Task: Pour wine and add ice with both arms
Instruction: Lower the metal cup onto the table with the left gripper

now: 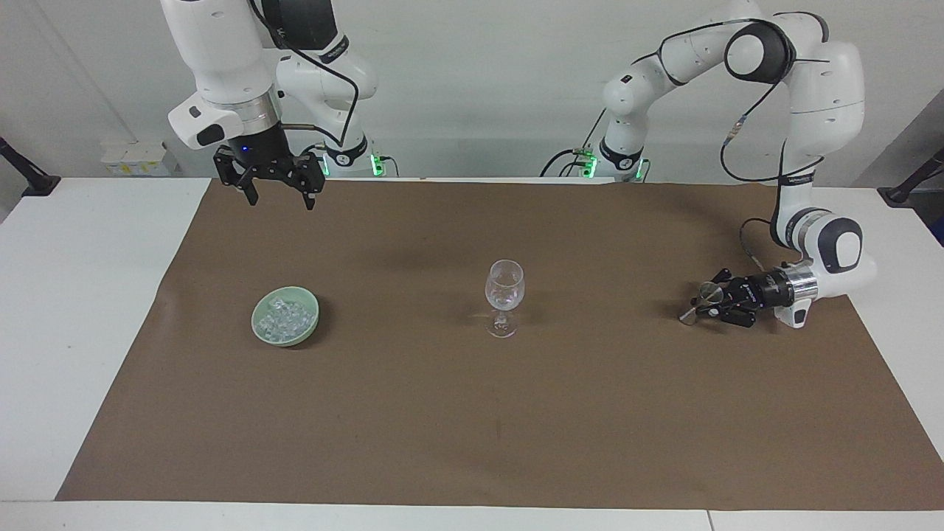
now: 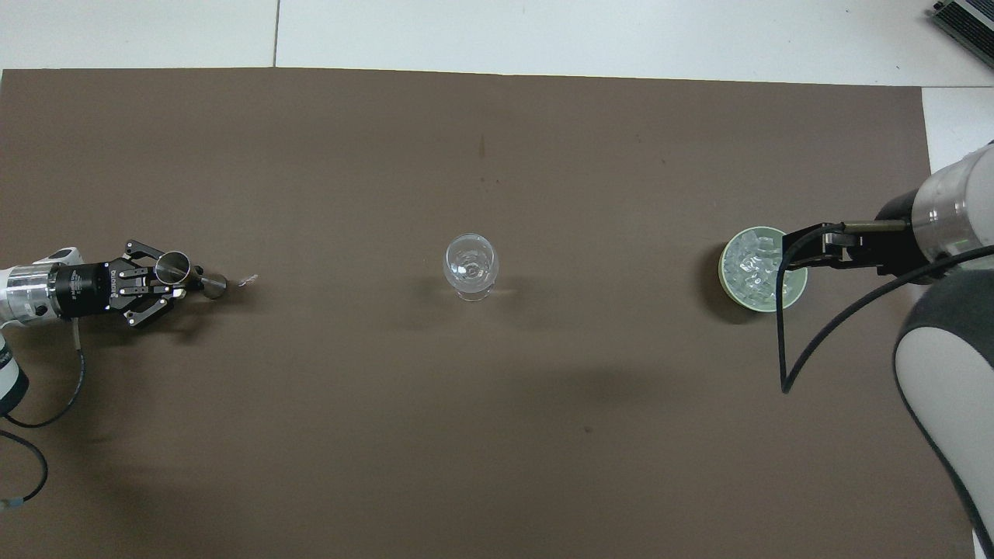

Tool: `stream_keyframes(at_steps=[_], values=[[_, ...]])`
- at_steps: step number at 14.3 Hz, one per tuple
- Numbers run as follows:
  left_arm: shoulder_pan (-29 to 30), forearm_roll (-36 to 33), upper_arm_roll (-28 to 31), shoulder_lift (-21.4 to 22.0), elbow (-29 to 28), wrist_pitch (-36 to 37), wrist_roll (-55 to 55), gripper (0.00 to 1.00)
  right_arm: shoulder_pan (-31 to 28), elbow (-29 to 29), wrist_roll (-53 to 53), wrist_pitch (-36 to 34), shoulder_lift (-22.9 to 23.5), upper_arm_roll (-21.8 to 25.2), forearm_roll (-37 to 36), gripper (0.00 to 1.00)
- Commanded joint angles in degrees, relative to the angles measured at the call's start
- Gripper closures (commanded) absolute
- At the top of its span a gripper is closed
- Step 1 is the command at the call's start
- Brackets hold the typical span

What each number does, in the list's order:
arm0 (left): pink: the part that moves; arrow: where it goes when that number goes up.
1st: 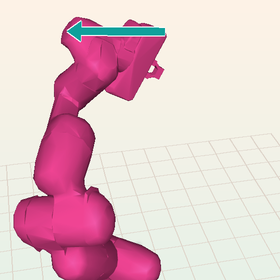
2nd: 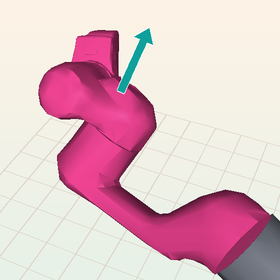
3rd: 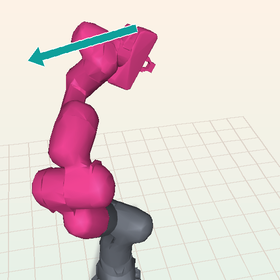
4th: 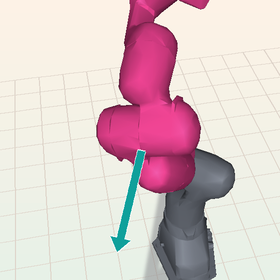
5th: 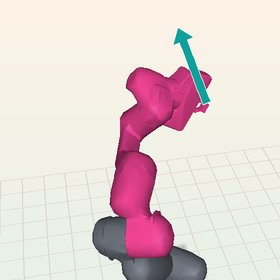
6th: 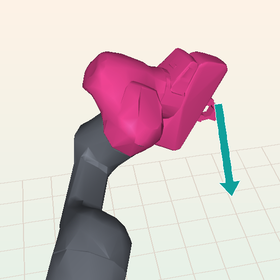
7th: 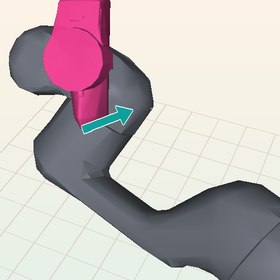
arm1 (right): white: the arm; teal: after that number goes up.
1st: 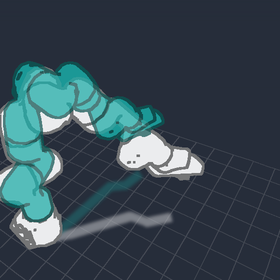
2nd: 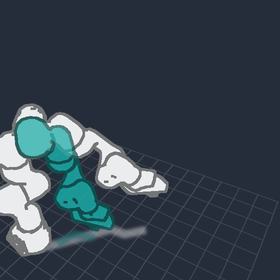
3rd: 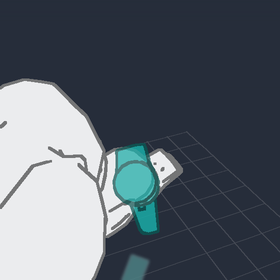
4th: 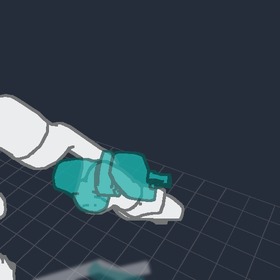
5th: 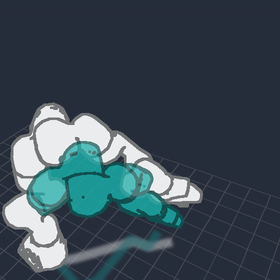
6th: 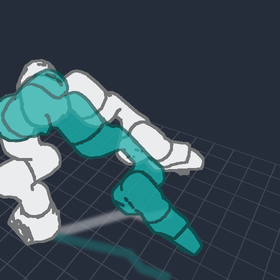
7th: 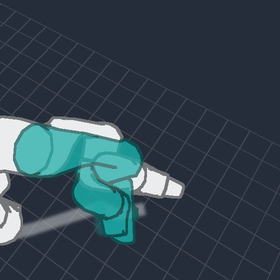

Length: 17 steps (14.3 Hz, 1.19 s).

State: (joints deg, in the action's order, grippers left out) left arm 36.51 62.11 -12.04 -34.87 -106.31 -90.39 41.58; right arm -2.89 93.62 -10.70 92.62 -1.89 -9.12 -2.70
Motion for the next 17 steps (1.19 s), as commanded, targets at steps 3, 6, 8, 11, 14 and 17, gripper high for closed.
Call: stream_keyframes(at_steps=[3,6,8,11,14,17], values=[[0.22,-1.02,-0.35,-1.07,1.46,-0.22,0.08,0.82,-1.07,1.22,1.38,-0.34,-1.27,-0.46,1.03,0.00],[0.49,-1.11,-0.35,-0.99,1.46,0.04,0.17,0.61,-1.07,1.22,1.47,-0.34,-1.27,-0.46,1.03,0.00],[0.58,-1.11,-0.35,-0.99,1.55,0.13,0.26,0.56,-1.07,1.22,1.47,-0.34,-1.27,-0.46,1.03,0.00],[0.66,-2.51,-0.35,-0.99,2.86,0.30,0.95,0.42,-1.16,1.30,1.56,-1.55,-1.36,-0.46,1.03,0.00],[0.75,-4.01,-0.35,-0.90,3.65,0.83,1.22,0.19,-0.98,0.95,1.74,-2.89,-1.36,-0.55,1.03,0.00],[1.98,-7.95,-0.35,-0.81,6.28,1.70,1.13,0.07,-1.24,2.70,3.40,2.54,-1.45,-0.46,1.03,0.00]])
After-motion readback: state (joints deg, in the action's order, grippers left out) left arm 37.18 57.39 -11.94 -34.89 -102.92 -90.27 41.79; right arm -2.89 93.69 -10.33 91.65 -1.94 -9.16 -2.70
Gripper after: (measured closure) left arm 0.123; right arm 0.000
